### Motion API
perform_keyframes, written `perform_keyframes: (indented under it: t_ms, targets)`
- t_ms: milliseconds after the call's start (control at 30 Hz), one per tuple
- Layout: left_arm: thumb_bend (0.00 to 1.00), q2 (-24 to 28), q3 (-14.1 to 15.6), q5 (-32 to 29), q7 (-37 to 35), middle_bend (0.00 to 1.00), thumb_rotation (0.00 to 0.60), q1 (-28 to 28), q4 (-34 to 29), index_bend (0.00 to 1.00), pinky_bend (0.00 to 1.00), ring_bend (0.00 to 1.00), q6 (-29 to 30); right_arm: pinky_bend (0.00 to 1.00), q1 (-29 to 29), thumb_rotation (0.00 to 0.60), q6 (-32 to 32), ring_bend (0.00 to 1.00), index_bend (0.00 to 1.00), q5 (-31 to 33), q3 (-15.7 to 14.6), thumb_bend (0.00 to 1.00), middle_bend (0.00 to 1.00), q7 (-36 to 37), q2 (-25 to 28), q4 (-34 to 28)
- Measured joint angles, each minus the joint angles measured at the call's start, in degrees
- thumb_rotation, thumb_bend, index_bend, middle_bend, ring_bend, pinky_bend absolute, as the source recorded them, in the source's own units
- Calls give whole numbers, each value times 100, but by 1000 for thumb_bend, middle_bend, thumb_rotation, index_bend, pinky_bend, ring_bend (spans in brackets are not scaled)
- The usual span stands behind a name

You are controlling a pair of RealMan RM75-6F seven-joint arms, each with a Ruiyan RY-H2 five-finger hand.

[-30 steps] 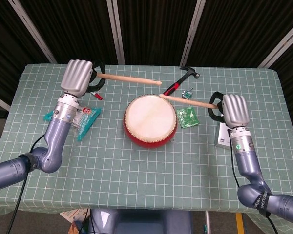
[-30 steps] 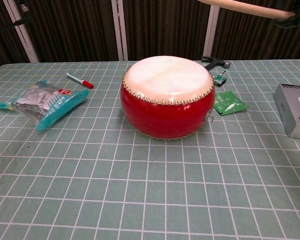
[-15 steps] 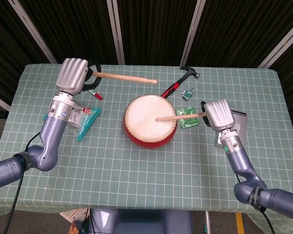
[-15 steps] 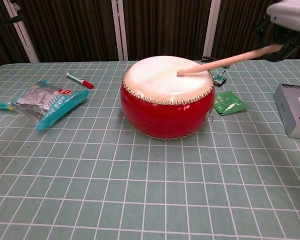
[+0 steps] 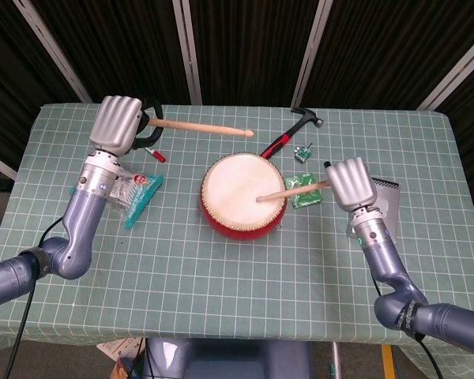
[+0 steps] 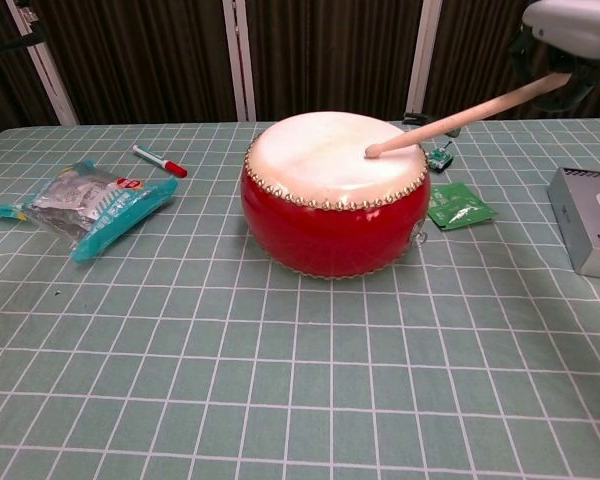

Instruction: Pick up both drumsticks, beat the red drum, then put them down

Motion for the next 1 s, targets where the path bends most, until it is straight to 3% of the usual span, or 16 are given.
perform_keyframes:
  t_ms: [300,1000]
  targets:
    - [482,-26,47,-93,290,1000,600,-35,-182,757,1000,1000,-11,1000,-230,600,152,1000,927,617,382,558,1000,678,467,-649]
    - [482,-668,191,-689,1125,1000,600,-433,117,757,1000,1000,-133,1000,-470,600,115,1000,927,666,285,559,1000,1336,727,-612]
